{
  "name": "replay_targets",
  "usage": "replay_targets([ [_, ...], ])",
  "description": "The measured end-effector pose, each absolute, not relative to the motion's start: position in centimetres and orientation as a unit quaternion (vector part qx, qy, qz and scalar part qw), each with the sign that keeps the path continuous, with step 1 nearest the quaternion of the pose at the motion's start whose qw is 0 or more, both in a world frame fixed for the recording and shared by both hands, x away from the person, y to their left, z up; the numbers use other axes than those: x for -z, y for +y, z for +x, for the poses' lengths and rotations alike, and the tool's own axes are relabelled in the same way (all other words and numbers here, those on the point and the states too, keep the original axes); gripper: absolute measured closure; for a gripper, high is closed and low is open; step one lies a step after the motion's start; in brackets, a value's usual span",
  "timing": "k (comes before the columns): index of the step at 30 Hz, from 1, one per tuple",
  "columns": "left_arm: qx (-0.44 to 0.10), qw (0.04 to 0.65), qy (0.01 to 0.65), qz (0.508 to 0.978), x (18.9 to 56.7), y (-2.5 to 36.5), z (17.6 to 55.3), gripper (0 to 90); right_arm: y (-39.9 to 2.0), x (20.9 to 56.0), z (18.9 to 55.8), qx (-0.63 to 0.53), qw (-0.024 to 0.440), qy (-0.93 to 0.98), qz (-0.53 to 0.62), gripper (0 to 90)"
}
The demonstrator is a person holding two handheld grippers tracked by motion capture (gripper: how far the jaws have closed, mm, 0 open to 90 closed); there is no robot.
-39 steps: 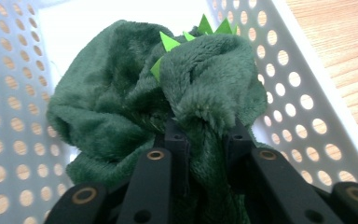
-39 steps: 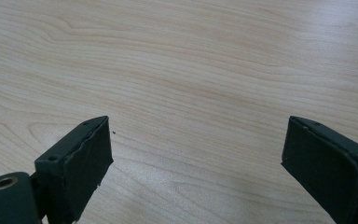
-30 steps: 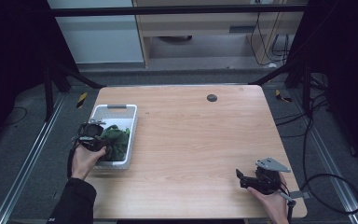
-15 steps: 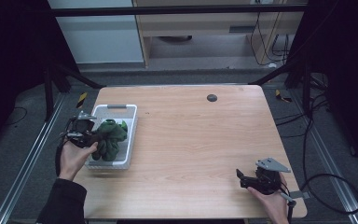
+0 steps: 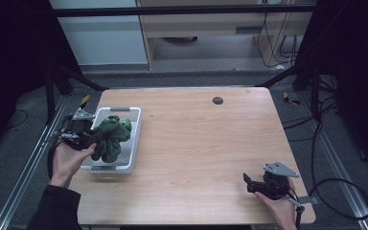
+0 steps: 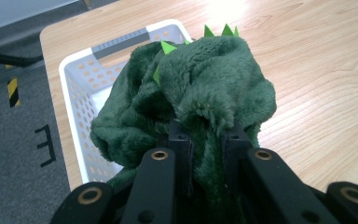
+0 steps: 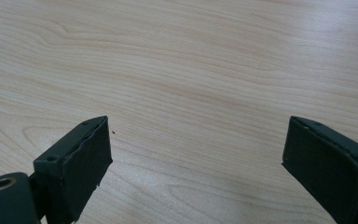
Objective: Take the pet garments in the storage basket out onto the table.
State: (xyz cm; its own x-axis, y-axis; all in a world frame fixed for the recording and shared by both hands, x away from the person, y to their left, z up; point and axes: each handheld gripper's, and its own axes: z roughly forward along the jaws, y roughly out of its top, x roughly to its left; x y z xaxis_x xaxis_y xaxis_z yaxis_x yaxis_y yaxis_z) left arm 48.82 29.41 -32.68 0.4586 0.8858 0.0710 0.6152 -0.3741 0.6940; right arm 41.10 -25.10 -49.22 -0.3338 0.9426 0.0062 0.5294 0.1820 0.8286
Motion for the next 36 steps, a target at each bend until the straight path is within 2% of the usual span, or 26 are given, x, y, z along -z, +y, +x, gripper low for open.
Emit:
replay_targets([
  [14, -0.221, 0.303, 0.444, 0.814, 31.0, 28.6, 47.9, 78.7, -25.1, 49.2, 41.1, -0.386, 0.269, 0.720, 0.511, 8.0],
  [36, -0.211, 0.313, 0.386, 0.842, 28.9, 25.0, 46.5, 78.7, -25.2, 49.1, 41.1, -0.391, 0.274, 0.715, 0.510, 8.0],
])
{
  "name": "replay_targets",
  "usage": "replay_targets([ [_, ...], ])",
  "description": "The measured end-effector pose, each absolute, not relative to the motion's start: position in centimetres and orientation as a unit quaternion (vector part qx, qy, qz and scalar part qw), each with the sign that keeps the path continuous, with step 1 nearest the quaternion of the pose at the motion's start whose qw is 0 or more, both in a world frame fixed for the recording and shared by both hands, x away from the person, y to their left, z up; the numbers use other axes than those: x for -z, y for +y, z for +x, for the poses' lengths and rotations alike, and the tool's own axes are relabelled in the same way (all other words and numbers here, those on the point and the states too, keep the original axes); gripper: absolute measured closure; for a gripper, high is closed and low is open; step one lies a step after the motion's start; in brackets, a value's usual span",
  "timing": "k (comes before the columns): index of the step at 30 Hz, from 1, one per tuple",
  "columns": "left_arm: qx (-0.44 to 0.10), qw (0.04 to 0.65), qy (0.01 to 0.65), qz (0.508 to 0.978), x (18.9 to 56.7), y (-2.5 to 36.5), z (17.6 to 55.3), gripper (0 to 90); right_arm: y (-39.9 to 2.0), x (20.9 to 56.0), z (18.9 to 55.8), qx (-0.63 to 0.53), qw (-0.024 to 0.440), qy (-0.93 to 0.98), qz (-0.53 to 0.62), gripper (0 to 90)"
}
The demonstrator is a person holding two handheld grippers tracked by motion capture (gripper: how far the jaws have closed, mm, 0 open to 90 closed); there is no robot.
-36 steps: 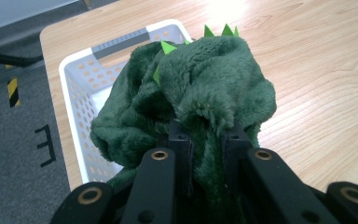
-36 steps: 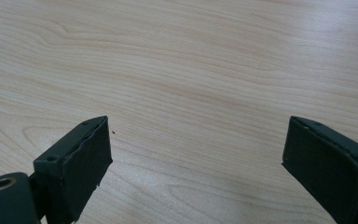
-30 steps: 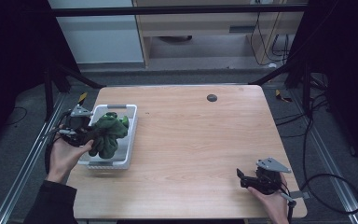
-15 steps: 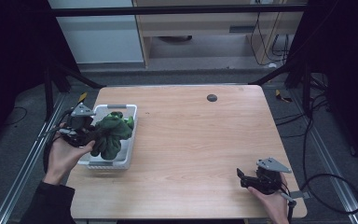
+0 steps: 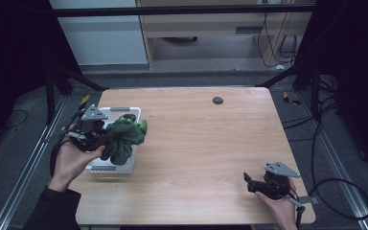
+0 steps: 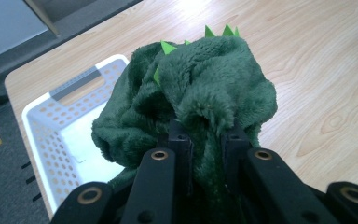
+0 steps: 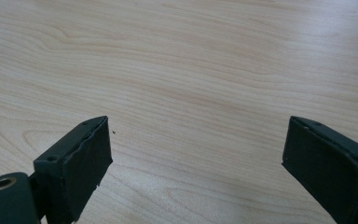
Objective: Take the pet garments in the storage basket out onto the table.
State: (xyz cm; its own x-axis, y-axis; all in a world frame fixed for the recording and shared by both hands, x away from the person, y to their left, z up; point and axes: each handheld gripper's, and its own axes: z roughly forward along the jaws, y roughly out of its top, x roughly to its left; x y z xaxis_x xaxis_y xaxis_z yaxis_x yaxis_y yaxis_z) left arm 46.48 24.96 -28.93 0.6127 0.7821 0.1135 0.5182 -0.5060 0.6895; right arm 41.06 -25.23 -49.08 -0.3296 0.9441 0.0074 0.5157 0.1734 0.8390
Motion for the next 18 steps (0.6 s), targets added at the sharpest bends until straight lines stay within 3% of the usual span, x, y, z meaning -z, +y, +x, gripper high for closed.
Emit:
replay_targets([
  [18, -0.201, 0.314, 0.346, 0.861, 28.6, 20.7, 46.3, 78.6, -25.4, 48.8, 41.0, -0.396, 0.281, 0.708, 0.513, 7.7],
])
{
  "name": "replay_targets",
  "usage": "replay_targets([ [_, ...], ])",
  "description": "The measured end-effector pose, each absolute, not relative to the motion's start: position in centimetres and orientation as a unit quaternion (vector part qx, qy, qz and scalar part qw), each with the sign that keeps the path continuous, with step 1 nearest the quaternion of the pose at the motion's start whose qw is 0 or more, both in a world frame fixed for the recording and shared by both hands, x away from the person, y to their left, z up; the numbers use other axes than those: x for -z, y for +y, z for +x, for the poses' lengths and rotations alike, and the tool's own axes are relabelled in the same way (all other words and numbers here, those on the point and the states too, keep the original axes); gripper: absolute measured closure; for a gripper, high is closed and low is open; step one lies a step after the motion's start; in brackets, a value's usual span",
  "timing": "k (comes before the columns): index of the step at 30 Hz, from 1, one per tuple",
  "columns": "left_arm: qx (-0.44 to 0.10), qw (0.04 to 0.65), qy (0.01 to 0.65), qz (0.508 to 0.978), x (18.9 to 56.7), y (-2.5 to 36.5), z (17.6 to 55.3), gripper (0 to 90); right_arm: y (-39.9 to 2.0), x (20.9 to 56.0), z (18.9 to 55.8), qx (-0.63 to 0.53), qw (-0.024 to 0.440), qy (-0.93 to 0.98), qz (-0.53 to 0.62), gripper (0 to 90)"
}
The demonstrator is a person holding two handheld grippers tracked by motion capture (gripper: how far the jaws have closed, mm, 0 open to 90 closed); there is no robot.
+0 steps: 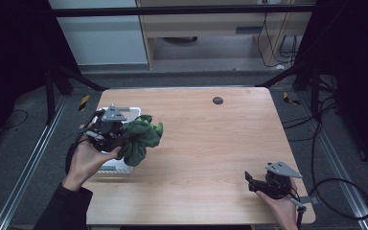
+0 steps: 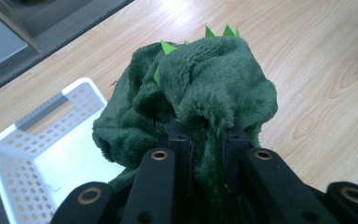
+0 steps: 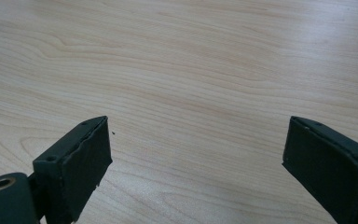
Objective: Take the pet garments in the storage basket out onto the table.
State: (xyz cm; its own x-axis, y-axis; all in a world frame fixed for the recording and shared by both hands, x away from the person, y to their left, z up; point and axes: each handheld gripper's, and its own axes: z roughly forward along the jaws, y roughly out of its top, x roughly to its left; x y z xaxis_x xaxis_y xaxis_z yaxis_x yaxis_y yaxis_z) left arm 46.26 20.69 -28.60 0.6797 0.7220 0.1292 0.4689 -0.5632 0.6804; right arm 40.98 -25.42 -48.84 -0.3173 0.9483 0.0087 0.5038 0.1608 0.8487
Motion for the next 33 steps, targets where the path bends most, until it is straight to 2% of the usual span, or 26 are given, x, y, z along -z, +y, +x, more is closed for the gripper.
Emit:
replay_targets([
  [24, -0.175, 0.307, 0.295, 0.888, 30.0, 15.6, 46.5, 78.5, -25.5, 48.7, 40.9, -0.400, 0.284, 0.707, 0.510, 7.5],
  [33, -0.165, 0.287, 0.272, 0.904, 30.9, 13.9, 47.1, 78.5, -25.5, 48.7, 40.9, -0.402, 0.285, 0.704, 0.511, 7.4],
])
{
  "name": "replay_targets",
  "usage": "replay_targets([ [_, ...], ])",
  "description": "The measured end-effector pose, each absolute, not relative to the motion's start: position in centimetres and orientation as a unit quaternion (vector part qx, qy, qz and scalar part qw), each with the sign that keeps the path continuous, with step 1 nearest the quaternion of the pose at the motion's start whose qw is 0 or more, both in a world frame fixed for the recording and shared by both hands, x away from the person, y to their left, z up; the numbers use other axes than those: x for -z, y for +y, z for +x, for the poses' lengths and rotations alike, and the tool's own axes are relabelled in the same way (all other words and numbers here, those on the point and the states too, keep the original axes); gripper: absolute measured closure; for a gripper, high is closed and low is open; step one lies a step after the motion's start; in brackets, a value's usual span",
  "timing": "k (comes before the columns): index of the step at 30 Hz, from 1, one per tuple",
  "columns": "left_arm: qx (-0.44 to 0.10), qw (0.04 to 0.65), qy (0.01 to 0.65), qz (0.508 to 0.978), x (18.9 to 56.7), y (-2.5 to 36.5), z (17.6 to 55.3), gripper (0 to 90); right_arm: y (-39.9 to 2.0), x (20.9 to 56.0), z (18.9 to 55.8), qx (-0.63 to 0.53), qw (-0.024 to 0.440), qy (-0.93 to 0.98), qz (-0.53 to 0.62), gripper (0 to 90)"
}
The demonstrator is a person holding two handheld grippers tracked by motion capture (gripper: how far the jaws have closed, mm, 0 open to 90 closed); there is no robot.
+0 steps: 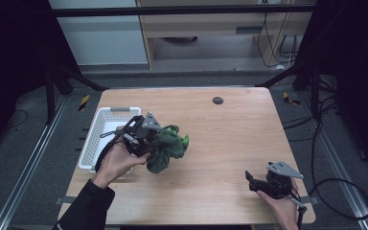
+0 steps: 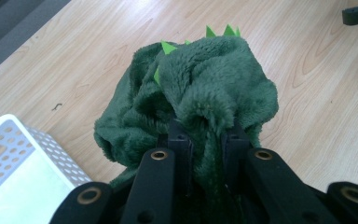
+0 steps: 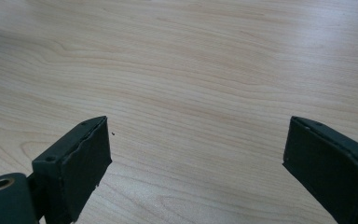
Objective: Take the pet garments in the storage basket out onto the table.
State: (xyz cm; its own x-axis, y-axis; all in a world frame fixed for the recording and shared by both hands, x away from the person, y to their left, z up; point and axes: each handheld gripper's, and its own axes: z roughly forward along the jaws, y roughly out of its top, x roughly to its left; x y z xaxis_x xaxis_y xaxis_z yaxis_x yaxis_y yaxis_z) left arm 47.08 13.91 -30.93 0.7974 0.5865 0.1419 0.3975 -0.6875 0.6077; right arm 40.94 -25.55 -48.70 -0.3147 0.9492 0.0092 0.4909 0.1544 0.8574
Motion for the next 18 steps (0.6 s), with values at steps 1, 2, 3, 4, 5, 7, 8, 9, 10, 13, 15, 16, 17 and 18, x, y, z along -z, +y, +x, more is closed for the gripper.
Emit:
replay_targets([
  [1, -0.164, 0.285, 0.271, 0.905, 31.0, 13.8, 47.1, 78.5, -25.6, 48.7, 40.9, -0.402, 0.286, 0.704, 0.511, 7.4],
  [2, -0.162, 0.286, 0.270, 0.905, 31.0, 13.6, 47.2, 78.5, -25.6, 48.7, 40.9, -0.402, 0.285, 0.704, 0.512, 7.3],
  [3, -0.162, 0.286, 0.270, 0.905, 31.0, 13.6, 47.2, 78.5, -25.6, 48.7, 40.9, -0.402, 0.285, 0.704, 0.512, 7.3],
  [4, -0.160, 0.284, 0.267, 0.907, 31.1, 13.4, 47.3, 78.5, -25.6, 48.7, 40.9, -0.402, 0.286, 0.704, 0.511, 7.3],
  [5, -0.160, 0.284, 0.266, 0.907, 31.2, 13.2, 47.4, 78.4, -25.6, 48.7, 40.9, -0.404, 0.283, 0.702, 0.513, 7.3],
  [7, -0.156, 0.282, 0.264, 0.909, 31.3, 12.9, 47.5, 78.5, -25.6, 48.7, 40.9, -0.404, 0.285, 0.702, 0.512, 7.3],
  [8, -0.155, 0.280, 0.261, 0.911, 31.4, 12.7, 47.5, 78.5, -25.6, 48.7, 40.9, -0.403, 0.287, 0.703, 0.511, 7.3],
  [9, -0.155, 0.280, 0.261, 0.911, 31.4, 12.7, 47.5, 78.5, -25.6, 48.7, 40.9, -0.403, 0.287, 0.703, 0.511, 7.3],
  [10, -0.153, 0.280, 0.258, 0.912, 31.6, 12.4, 47.6, 78.5, -25.6, 48.7, 40.9, -0.404, 0.284, 0.702, 0.513, 7.2],
  [13, -0.148, 0.277, 0.253, 0.915, 31.8, 11.9, 47.8, 78.3, -25.6, 48.7, 40.9, -0.404, 0.285, 0.703, 0.511, 7.1],
  [15, -0.147, 0.276, 0.251, 0.916, 31.9, 11.7, 47.8, 78.4, -25.6, 48.7, 40.9, -0.404, 0.285, 0.703, 0.512, 7.1],
  [16, -0.146, 0.275, 0.249, 0.917, 32.0, 11.6, 47.9, 78.4, -25.6, 48.6, 40.9, -0.406, 0.285, 0.701, 0.513, 7.0],
  [17, -0.145, 0.275, 0.248, 0.918, 32.1, 11.4, 47.9, 78.4, -25.6, 48.6, 40.9, -0.406, 0.285, 0.701, 0.513, 7.0],
  [18, -0.143, 0.273, 0.246, 0.919, 32.3, 11.2, 48.0, 78.4, -25.7, 48.6, 40.9, -0.406, 0.288, 0.700, 0.512, 7.0],
])
